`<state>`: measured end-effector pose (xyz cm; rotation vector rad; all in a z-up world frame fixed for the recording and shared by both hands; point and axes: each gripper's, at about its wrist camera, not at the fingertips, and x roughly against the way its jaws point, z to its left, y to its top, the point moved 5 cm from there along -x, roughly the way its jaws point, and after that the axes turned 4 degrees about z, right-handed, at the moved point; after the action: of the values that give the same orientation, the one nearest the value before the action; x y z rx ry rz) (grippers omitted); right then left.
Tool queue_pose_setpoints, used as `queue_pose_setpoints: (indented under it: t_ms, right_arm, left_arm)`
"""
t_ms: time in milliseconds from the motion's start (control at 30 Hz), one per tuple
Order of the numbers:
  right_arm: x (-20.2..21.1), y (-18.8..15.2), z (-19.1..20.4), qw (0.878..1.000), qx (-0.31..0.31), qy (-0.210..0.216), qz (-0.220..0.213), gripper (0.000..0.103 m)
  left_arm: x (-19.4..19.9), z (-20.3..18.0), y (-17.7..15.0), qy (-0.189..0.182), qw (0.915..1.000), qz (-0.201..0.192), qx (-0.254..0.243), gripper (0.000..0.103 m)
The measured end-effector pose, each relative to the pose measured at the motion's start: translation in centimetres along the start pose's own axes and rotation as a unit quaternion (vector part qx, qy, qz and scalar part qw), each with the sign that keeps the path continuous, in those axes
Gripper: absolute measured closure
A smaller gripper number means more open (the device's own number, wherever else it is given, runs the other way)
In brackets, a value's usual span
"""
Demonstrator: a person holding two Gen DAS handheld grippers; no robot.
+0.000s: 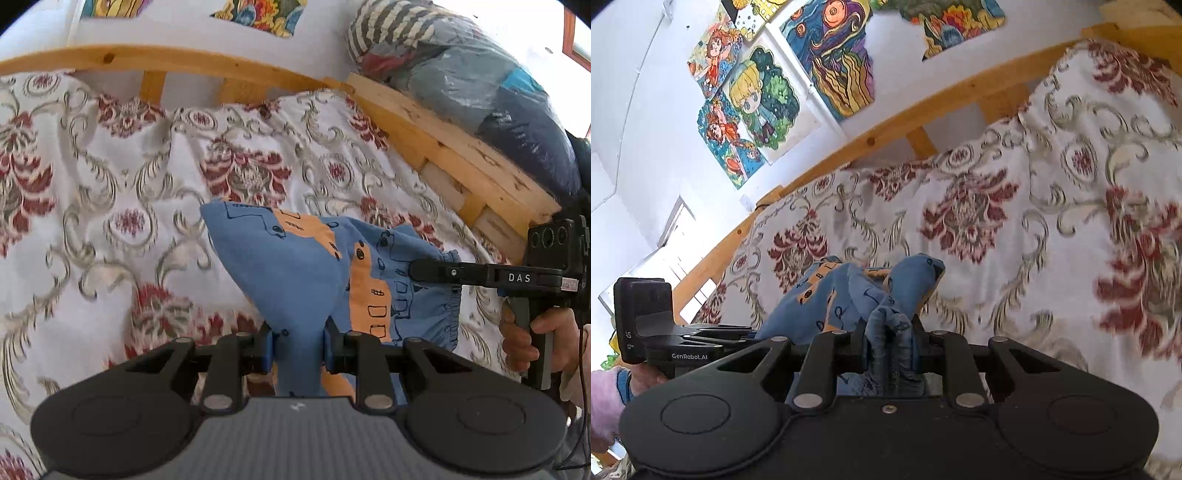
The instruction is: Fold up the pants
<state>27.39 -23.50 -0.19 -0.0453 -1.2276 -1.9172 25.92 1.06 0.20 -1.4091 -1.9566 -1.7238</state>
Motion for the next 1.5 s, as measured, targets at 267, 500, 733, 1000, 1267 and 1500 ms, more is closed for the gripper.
queue_pose_setpoints:
  t_ms: [267, 500, 733, 1000, 1267, 1500]
  right_arm:
    - [-3.5, 3.8, -1.0, 1.0, 0.022, -0.013, 0.001, 0.082]
    - [-8.3, 4.7, -3.5, 0.999, 0.014, -0.04, 0.022, 0.082]
    - [-11.4, 4.2, -4.7, 0.997, 0.014, -0.065, 0.05, 0.081]
    - [-11.5, 3.6, -4.5, 0.994, 0.015, -0.096, 0.051, 0.064]
    - [-8.4, 2.4, -1.4, 0.99, 0.055, -0.13, 0.016, 0.031]
    - [-4.8, 0.4, 2.7, 0.986, 0.074, -0.151, -0.021, 0.018]
  left_arm:
    - [-1.1, 1.3, 3.8, 0.018, 0.9996, -0.023, -0.007, 0.076]
    - [-4.5, 4.5, 5.2, 0.038, 0.9988, -0.022, 0.021, 0.076]
    - [-7.5, 7.1, 4.6, 0.055, 0.9975, 0.002, 0.043, 0.075]
    - [-8.2, 7.8, 3.5, 0.084, 0.9952, 0.02, 0.045, 0.065]
    - [-5.4, 7.2, 3.4, 0.122, 0.9907, -0.004, 0.061, 0.027]
    - [-2.0, 3.7, 1.8, 0.168, 0.9841, -0.03, 0.047, 0.006]
